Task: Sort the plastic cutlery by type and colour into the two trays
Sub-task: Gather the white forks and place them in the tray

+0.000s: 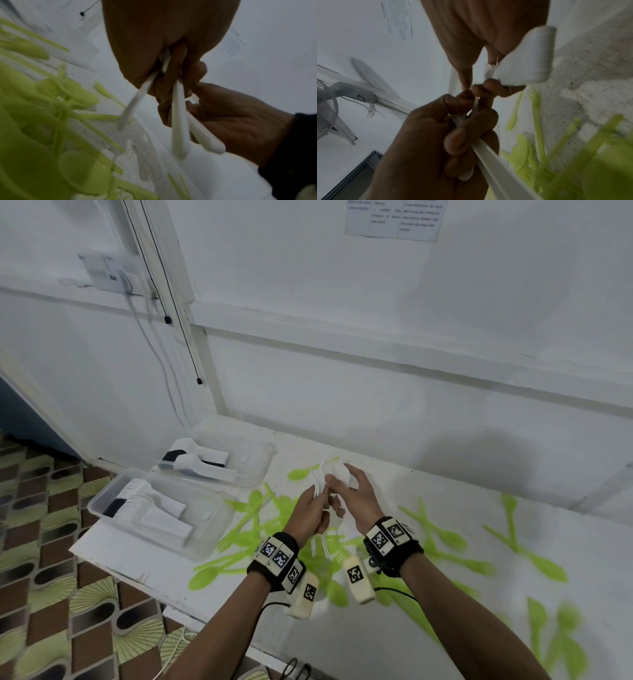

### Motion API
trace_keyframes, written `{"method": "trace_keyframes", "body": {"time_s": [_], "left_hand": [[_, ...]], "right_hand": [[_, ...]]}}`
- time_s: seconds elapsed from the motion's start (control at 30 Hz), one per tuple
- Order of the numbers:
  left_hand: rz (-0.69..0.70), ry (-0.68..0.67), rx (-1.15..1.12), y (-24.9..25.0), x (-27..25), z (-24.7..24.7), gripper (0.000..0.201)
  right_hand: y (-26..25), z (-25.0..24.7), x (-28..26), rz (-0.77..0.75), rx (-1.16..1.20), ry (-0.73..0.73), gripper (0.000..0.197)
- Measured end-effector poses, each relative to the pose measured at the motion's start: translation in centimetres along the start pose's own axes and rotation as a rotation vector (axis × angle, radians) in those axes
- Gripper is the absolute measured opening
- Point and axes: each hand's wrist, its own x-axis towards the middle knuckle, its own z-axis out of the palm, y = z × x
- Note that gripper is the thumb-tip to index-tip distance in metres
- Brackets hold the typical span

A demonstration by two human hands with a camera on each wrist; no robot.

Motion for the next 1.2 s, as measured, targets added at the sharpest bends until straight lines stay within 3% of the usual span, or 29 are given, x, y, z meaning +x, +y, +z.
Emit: {"method": "trace_keyframes", "body": {"time_s": [0.23,0.33,0.47,0.57,0.77,0.83,1.0,1.1,1.2], "left_hand": [[-0.06,-0.096,0.07,-1.1,0.0,-0.4,0.024],[-0.057,-0.045,0.05,-1.5,0.0,-0.5,0.029],[-0.099,0.028,-0.008,-1.9,0.1,-1.1,0.018],[-0.133,0.032,-0.004,-2.0,0.3,-1.5,0.012],[-0.136,0.026,-0.039,-1.3,0.4,-0.8,0.027],[-0.144,0.006,-0.068,-1.0,0.3,-0.6,0.026],[-0.168,-0.067,-0.129,-0.5,0.1,-0.7,0.027],[-0.175,-0.152,-0.098,-0.5,-0.2,-0.9,0.03],[-0.049,-0.067,0.015,-1.3,-0.3,-0.7,0.018]], "right_hand": [[0.1,0.2,0.1,-0.08,-0.161,0.113,0.048],[0.5,-0.3,1.4,-0.092,-0.161,0.187,0.054],[0.4,-1.3,2.7,-0.081,-0.039,0.262,0.05],[0.1,-1.8,2.6,-0.075,-0.028,0.238,0.047],[1.3,-1.1,1.3,-0.117,-0.118,0.149,0.042],[1.2,-0.8,1.3,-0.137,-0.1,0.172,0.045],[1.2,-0.7,1.9,-0.117,-0.028,0.142,0.081],[1.5,-1.2,2.1,-0.126,-0.039,0.142,0.073],[1.5,-1.6,2.3,-0.124,-0.091,0.242,0.071]]}}
